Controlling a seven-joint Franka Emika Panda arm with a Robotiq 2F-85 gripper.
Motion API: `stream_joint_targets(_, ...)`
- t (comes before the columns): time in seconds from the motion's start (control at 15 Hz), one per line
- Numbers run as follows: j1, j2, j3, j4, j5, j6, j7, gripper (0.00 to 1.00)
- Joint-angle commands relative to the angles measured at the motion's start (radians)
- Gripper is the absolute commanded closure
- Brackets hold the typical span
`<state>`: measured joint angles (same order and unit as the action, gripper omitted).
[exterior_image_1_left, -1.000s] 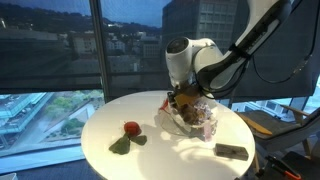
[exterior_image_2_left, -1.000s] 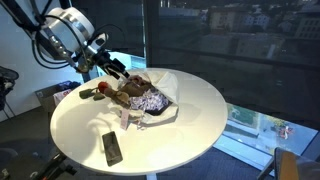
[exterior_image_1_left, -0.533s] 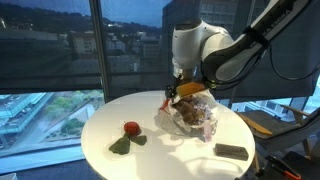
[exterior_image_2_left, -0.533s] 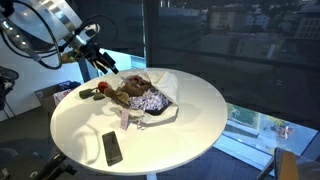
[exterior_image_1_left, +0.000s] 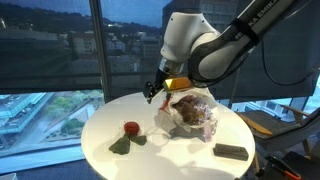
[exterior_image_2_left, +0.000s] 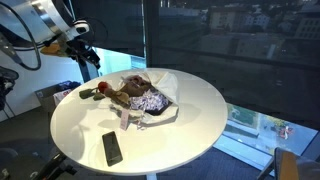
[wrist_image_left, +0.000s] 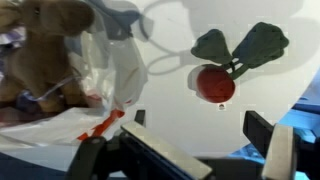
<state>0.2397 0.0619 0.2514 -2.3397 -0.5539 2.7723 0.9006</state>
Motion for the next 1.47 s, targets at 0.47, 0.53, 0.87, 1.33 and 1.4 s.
stream_joint_targets(0.47, 0.094, 0.406, -0.084, 0.357, 0.263, 0.021, -0.371, 0.00)
stream_joint_targets(0.53, 0.168, 0.423, -0.162, 0.390, 0.286, 0.000, -0.399, 0.00)
stream_joint_targets(0.87, 0.206, 0.558, -0.217, 0.532, 0.320, -0.038, -0.443, 0.00)
stream_joint_targets(1.33, 0.191, 0.713, -0.193, 0.686, 0.393, -0.055, -0.520, 0.00)
stream_joint_targets(1.4, 0.190, 0.730, -0.186, 0.705, 0.407, -0.064, -0.528, 0.00)
